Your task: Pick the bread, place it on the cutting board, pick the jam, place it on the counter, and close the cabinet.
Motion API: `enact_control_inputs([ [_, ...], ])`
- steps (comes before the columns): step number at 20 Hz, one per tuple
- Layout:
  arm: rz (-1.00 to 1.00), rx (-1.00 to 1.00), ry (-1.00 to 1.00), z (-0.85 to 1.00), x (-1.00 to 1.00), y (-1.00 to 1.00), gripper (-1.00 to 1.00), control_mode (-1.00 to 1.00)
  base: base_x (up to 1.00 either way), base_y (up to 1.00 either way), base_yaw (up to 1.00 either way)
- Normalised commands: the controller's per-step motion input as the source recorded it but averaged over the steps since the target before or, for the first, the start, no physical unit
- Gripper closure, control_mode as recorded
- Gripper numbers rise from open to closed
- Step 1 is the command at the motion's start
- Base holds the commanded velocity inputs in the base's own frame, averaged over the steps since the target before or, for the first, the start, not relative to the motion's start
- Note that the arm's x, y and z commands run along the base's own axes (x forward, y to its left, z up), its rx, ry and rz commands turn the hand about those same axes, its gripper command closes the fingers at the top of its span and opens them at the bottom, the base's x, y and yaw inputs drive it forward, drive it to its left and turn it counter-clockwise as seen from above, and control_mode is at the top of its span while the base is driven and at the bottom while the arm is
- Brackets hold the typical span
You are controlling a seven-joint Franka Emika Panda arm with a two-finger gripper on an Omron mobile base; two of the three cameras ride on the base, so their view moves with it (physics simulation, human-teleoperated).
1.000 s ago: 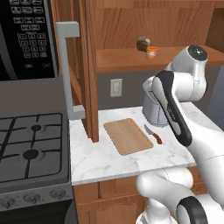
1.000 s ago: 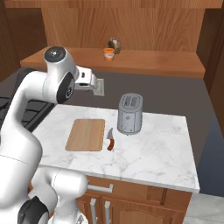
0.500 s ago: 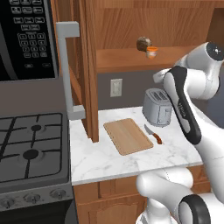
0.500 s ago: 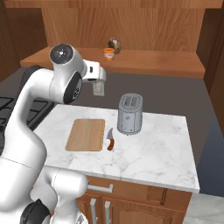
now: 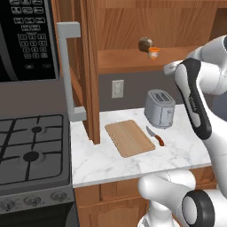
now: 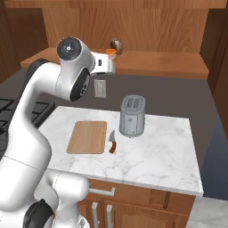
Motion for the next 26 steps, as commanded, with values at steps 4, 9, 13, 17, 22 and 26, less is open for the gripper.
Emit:
enact_control_inputs([
  [4, 0.0, 0.0, -0.09, 0.19, 0.12, -0.13, -1.0, -1.0, 0.0, 0.0, 0.0],
  [9, 0.0, 0.0, -0.15, 0.01, 0.24, -0.01, -1.0, -1.0, 0.0, 0.0, 0.0],
  [13, 0.0, 0.0, -0.1, 0.0, 0.41, 0.0, -1.0, -1.0, 0.0, 0.0, 0.0],
  [17, 0.0, 0.0, -0.04, 0.0, 0.43, 0.0, -1.0, -1.0, 0.0, 0.0, 0.0],
  [22, 0.0, 0.0, 0.0, 0.0, 0.35, 0.0, -1.0, -1.0, 0.0, 0.0, 0.0],
  [26, 0.0, 0.0, 0.02, 0.01, 0.34, 0.0, -1.0, -1.0, 0.0, 0.0, 0.0],
])
